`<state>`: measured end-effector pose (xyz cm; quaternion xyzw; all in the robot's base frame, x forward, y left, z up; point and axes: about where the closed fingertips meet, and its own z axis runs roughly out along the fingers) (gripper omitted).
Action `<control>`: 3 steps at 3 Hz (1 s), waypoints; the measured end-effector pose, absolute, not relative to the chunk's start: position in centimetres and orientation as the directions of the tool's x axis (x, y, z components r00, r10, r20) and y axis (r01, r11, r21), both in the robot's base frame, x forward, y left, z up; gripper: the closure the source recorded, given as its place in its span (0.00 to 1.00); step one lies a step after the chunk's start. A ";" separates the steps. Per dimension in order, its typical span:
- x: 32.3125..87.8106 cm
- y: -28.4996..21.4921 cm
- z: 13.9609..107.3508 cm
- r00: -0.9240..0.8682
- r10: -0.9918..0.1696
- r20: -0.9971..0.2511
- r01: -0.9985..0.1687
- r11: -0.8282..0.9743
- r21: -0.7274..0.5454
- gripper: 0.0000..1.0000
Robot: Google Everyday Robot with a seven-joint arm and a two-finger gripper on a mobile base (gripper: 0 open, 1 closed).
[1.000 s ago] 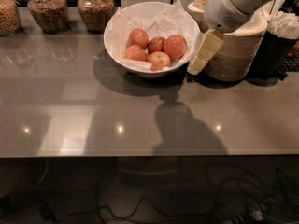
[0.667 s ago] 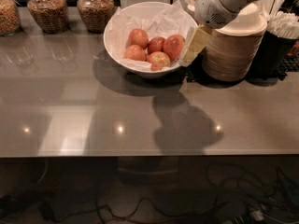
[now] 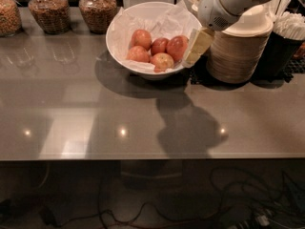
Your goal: Pick apple from white bowl
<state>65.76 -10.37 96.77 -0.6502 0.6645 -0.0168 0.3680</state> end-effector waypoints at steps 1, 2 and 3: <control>67.5 -9.9 96.5 0.155 -0.872 -0.465 -0.824 0.146 -0.547 0.00; 69.3 -9.5 96.4 0.180 -0.868 -0.463 -0.803 0.142 -0.579 0.00; 71.1 -9.4 95.9 0.189 -0.867 -0.461 -0.789 0.145 -0.597 0.17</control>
Offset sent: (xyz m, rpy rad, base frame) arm 0.0566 0.0102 -0.0019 0.0179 -0.1528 0.0257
